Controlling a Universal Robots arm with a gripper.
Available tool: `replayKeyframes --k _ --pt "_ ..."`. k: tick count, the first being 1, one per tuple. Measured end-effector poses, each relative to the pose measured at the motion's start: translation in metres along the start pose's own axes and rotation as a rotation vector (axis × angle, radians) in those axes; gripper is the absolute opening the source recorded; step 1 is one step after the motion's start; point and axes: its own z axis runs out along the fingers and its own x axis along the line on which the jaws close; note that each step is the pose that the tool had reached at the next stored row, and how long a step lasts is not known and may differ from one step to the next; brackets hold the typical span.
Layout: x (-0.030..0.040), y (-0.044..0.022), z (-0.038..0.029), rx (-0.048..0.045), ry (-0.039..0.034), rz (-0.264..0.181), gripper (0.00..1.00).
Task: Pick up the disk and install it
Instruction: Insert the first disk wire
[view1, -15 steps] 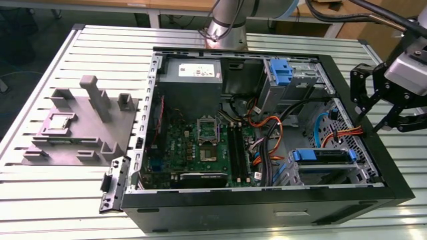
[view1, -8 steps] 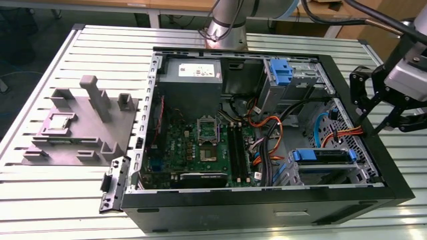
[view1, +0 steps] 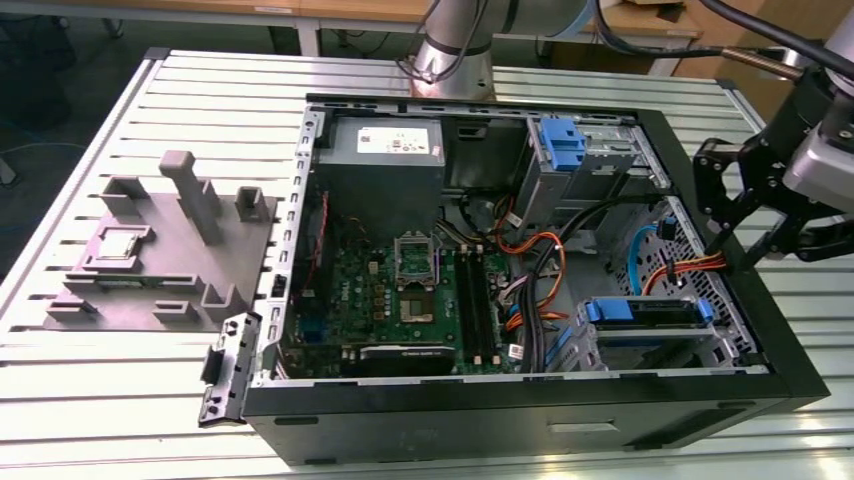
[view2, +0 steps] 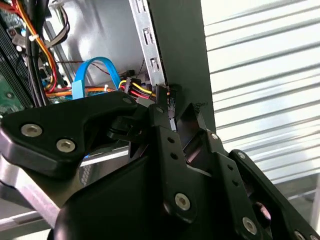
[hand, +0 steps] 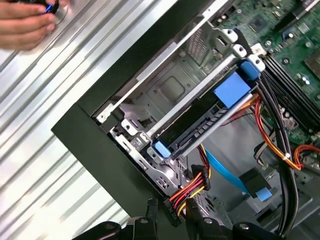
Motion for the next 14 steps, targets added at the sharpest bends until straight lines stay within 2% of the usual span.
replayKeyframes --k 7,14 --pt "-0.0001 0.0002 0.0011 -0.0005 -0.0005 -0.076 0.36" --pt "-0.0003 0.0003 0.0011 0.0001 -0.0011 -0.083 0.36"
